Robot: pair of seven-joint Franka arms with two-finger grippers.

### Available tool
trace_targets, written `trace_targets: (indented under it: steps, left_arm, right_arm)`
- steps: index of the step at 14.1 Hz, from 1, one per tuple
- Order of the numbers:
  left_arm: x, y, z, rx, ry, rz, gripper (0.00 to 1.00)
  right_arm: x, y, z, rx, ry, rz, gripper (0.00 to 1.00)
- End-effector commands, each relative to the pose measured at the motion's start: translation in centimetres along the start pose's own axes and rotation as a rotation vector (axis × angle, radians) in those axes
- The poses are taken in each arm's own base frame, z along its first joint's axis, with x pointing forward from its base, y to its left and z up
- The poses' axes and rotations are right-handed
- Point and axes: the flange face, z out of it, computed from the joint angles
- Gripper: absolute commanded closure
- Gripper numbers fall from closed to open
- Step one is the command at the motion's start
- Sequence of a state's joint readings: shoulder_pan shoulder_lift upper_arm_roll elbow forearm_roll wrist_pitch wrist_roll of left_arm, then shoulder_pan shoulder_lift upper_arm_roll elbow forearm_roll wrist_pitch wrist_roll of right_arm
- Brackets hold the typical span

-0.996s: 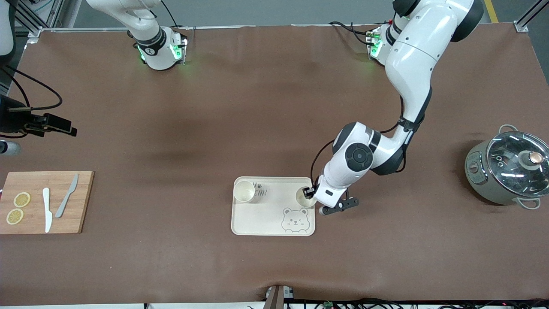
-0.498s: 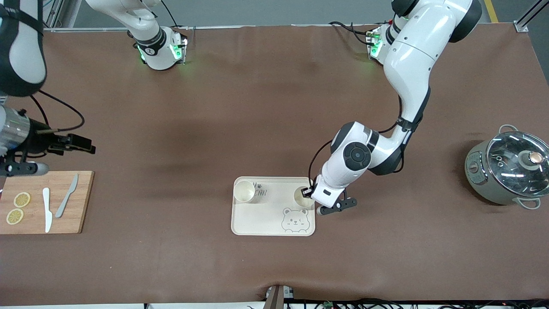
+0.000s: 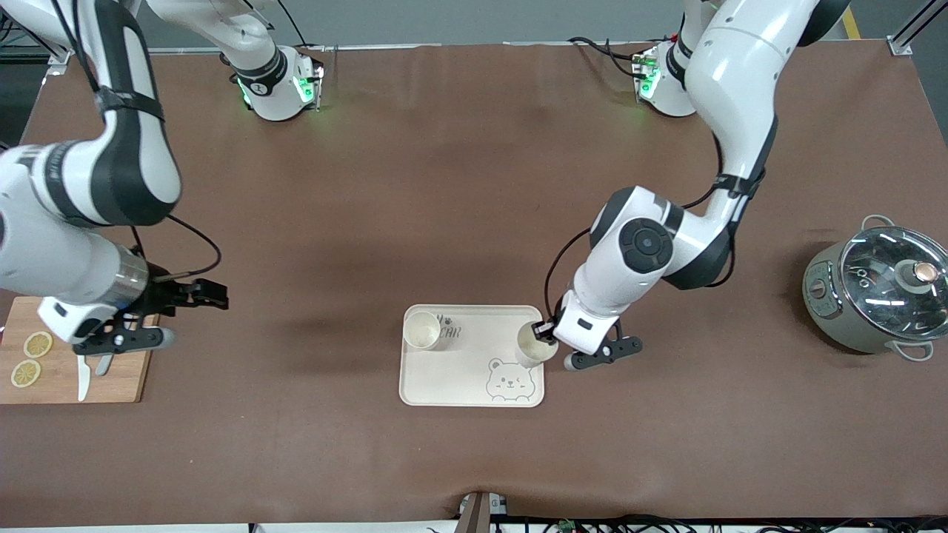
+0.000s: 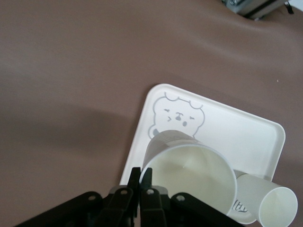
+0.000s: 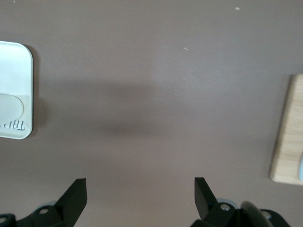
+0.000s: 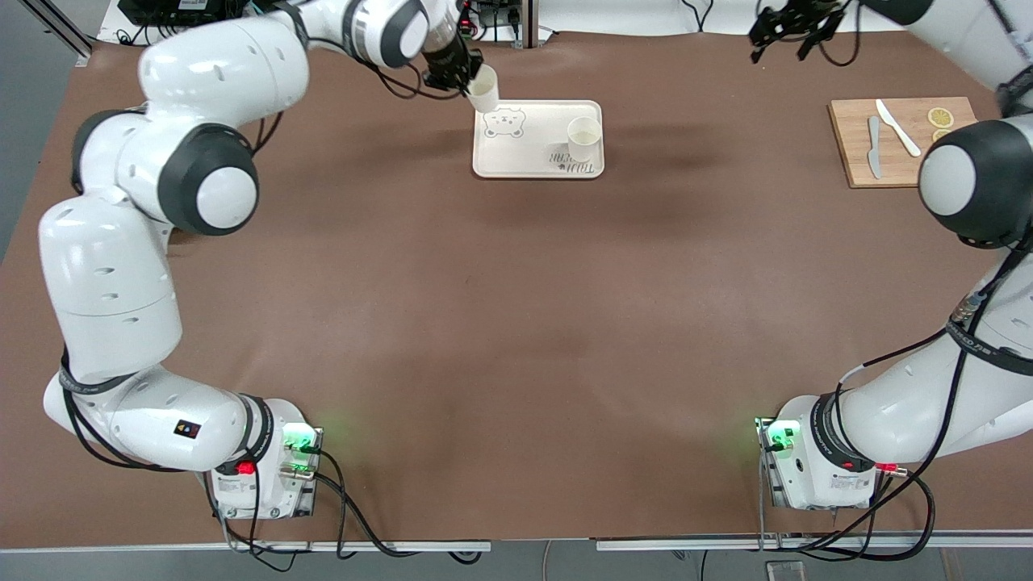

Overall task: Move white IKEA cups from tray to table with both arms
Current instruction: 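Grasp the cup with the left gripper while the right gripper reaches out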

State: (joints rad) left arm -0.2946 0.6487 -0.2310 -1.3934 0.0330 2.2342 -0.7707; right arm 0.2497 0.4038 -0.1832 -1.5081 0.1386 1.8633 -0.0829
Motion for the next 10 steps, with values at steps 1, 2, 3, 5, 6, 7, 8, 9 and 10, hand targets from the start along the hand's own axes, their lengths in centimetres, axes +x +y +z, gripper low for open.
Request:
trace_targets:
  steps: [1,2,3,5,6,7,8,9,10]
  left_arm:
    - [1.1,-3.3,-3.5,0.061,-0.005,0.029,1.0]
    - [1.4,-4.7,-4.2,0.085,-0.022,0.038,1.0]
    - [2.0,-6.2,-5.0,0.105,-0.037,0.065,1.0]
    - [2.2,-8.9,-6.1,0.151,-0.082,0.084,1.0]
    - [2.2,-10.1,-6.4,0.168,-0.092,0.075,1.0]
    - [2.2,-11.7,-6.5,0.18,-0.102,0.079,1.0]
    - [2.1,-13.2,-6.1,0.204,-0.11,0.089,1.0]
    - [1.9,-14.9,-5.6,0.235,-0.11,0.088,1.0]
    - [1.8,-16.5,-5.1,0.267,-0.112,0.094,1.0]
  right_arm:
    - [2.0,-2.0,3.6,0.067,0.008,0.033,0.0]
    - [2.3,-3.0,5.2,0.124,-0.006,0.068,0.0]
    - [2.6,-3.4,6.8,0.168,-0.028,0.115,0.0]
    - [3.2,-5.5,9.1,0.182,-0.045,0.145,0.0]
    - [3.5,-7.6,9.7,0.169,-0.021,0.13,0.0]
    - [3.7,-8.7,9.8,0.168,-0.002,0.166,0.0]
    - [3.7,-9.7,11.4,0.16,-0.025,0.223,0.0]
    - [3.8,-11.2,12.4,0.153,-0.038,0.263,0.0]
    - [3.9,-12.9,13.2,0.147,-0.046,0.278,0.0]
